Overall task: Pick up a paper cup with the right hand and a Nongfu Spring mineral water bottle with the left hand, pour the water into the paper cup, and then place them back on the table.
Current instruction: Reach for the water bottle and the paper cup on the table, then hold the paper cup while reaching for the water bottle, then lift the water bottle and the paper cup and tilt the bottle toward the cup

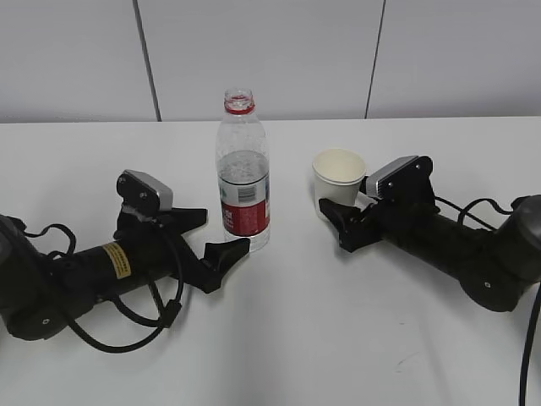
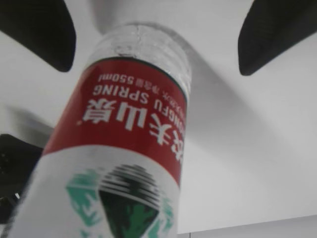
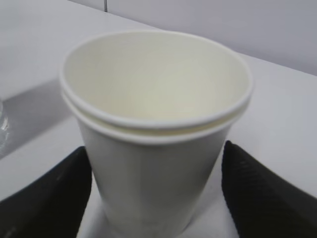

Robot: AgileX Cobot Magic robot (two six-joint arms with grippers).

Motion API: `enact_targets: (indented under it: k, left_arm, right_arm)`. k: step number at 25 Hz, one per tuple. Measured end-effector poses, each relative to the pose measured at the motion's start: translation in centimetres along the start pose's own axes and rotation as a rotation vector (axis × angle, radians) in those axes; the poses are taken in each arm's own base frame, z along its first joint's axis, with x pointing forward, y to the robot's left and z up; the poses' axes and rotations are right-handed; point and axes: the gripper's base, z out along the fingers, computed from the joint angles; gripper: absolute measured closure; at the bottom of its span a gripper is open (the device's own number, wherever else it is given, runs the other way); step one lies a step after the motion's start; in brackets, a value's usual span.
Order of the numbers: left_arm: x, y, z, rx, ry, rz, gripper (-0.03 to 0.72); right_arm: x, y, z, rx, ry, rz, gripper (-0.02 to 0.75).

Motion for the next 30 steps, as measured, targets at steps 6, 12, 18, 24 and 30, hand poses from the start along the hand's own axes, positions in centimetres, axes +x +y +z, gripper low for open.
enact_targets:
  k: [6, 12, 18, 24, 30]
  left_arm:
    - [-0.1, 0.3, 0.7, 0.012, -0.011, -0.019, 0.062]
    - [-0.6, 0.6, 1.6, 0.031, -0.037, -0.017, 0.060]
    - [-1.2, 0.5, 2.8, 0.066, -0.061, -0.010, 0.060]
    - [-2.2, -0.6, 4.2, 0.104, -0.097, 0.019, 0.060]
    - [-2.3, -0.4, 4.3, 0.080, -0.095, 0.007, 0.070]
  right_arm:
    - [-0.2, -0.1, 0.4, -0.004, -0.013, -0.008, 0.126]
    - [-0.5, -0.3, 0.6, -0.005, -0.025, -0.015, 0.139]
    - [-0.5, -0.3, 0.7, -0.004, -0.019, -0.014, 0.143]
    - [-0.5, -0.3, 0.7, -0.004, -0.017, -0.014, 0.143]
    - [-0.5, -0.3, 0.7, -0.004, -0.017, -0.012, 0.151]
